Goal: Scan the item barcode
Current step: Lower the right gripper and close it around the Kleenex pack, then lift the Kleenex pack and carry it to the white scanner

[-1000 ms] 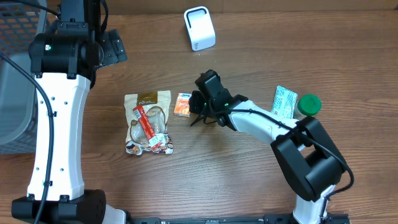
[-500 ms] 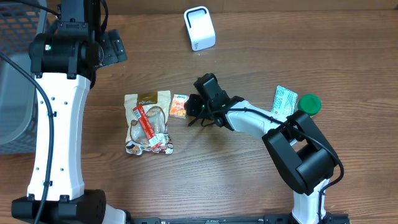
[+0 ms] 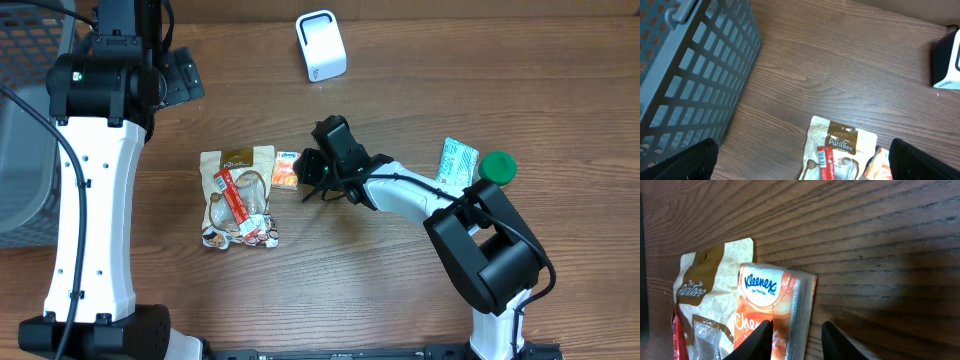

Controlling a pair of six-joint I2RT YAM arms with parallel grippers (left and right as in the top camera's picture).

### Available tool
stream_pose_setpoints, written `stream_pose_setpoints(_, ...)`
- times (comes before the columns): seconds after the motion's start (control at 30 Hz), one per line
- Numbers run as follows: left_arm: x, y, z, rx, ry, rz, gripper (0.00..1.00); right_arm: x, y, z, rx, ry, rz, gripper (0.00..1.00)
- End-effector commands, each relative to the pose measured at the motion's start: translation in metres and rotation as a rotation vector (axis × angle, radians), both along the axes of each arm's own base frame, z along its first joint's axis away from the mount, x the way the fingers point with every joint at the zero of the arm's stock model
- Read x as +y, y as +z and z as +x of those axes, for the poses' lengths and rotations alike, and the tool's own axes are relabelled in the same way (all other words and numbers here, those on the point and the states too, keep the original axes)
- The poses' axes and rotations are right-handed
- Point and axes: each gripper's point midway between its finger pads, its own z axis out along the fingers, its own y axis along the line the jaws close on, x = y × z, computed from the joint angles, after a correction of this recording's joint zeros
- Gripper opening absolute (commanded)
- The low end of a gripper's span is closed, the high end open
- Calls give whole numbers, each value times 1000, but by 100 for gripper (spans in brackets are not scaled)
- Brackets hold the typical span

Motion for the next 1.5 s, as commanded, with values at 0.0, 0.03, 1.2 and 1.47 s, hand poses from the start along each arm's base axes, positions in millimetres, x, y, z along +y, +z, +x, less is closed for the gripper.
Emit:
stream_pose_setpoints(0.0,-1,6,-1,-14,-10,13,100,6,1,-5,-4,15,2,33)
stream_pose_setpoints(0.03,-1,6,-1,-14,-10,13,99,7,-1,-6,0,19,-1,34)
stream_pose_setpoints(1.2,-1,6,-1,-14,-10,13,100,-18,25,9,-148,26,-138,4)
stream_pose_setpoints(1.47,-1,6,-1,-14,-10,13,100,-42,93,-4,-317,184,-277,4)
